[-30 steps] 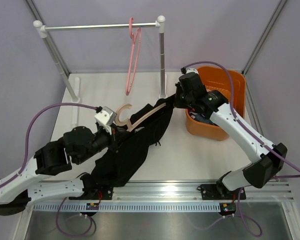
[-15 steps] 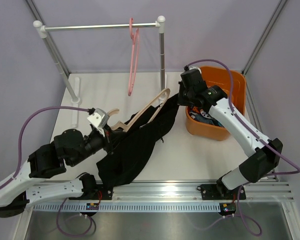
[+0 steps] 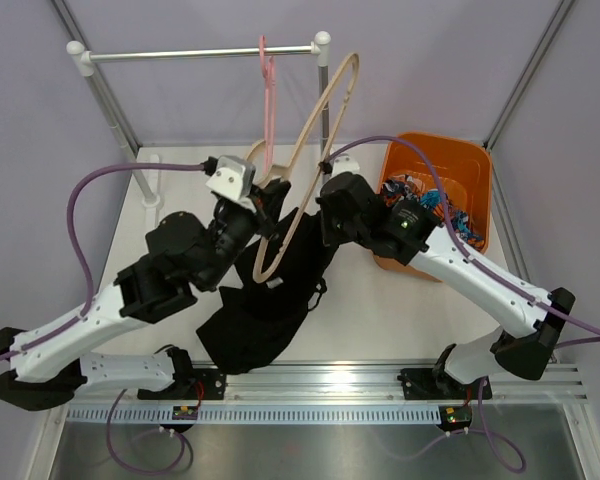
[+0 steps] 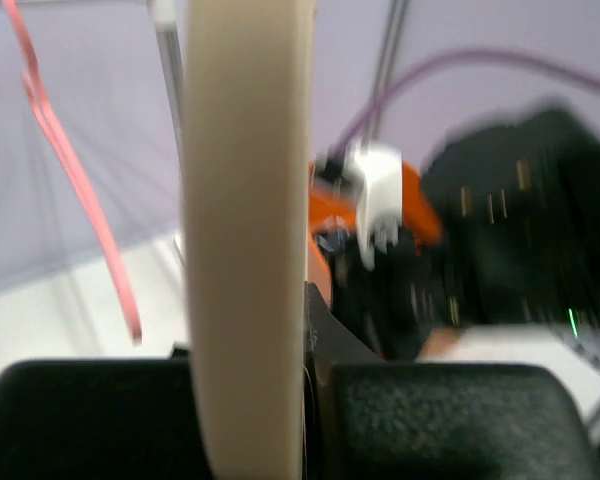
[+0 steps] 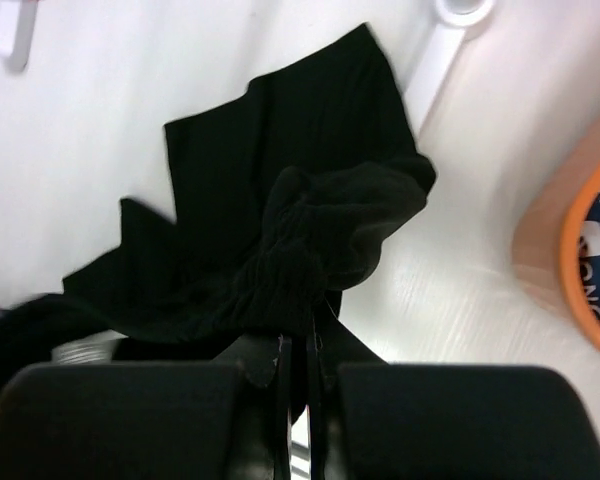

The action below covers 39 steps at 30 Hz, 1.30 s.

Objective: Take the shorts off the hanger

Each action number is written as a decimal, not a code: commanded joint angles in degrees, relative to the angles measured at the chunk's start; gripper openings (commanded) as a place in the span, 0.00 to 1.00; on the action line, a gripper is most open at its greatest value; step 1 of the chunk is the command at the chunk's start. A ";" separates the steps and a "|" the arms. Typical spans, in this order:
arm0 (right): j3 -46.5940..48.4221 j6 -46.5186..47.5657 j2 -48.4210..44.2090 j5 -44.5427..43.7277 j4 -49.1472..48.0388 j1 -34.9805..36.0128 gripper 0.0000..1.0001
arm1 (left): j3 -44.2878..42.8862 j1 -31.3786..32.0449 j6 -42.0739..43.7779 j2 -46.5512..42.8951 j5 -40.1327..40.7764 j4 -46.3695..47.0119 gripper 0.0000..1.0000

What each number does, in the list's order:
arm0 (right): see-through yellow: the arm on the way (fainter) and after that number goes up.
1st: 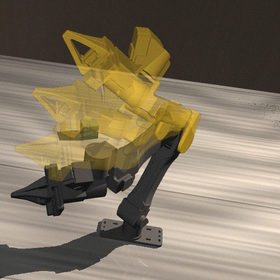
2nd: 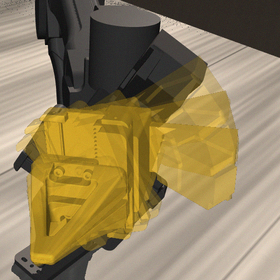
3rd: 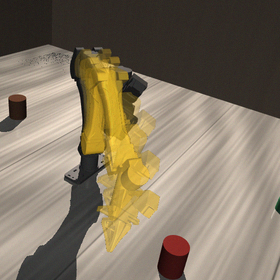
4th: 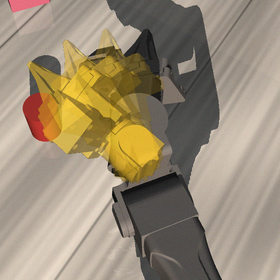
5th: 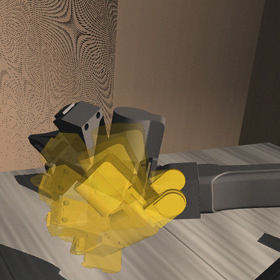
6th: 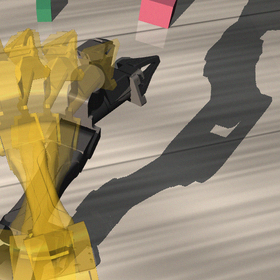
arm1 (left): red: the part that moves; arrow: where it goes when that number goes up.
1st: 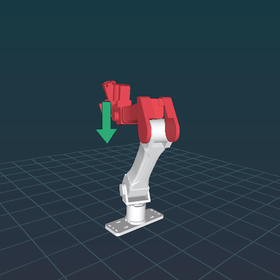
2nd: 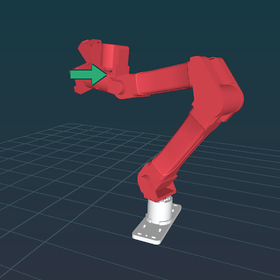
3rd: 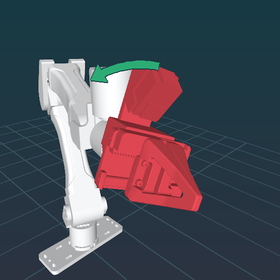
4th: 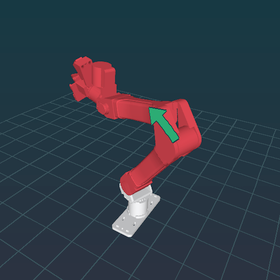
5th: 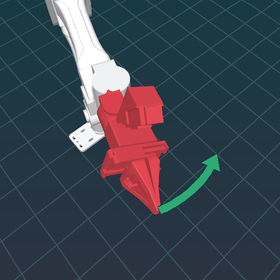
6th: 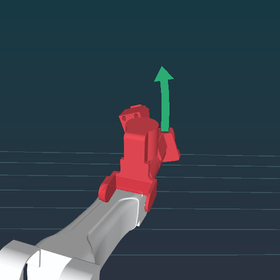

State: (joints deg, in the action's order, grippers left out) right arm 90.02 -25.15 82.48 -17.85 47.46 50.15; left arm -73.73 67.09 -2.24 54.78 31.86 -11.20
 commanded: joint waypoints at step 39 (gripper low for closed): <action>13.10 3.36 18.69 5.60 -4.47 -38.81 0.00 | -4.49 -22.18 -6.72 0.59 5.22 -5.75 0.00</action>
State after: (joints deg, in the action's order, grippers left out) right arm 105.84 -16.69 102.98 -23.70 40.82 11.35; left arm -78.37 45.52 -6.15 57.30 33.10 -16.43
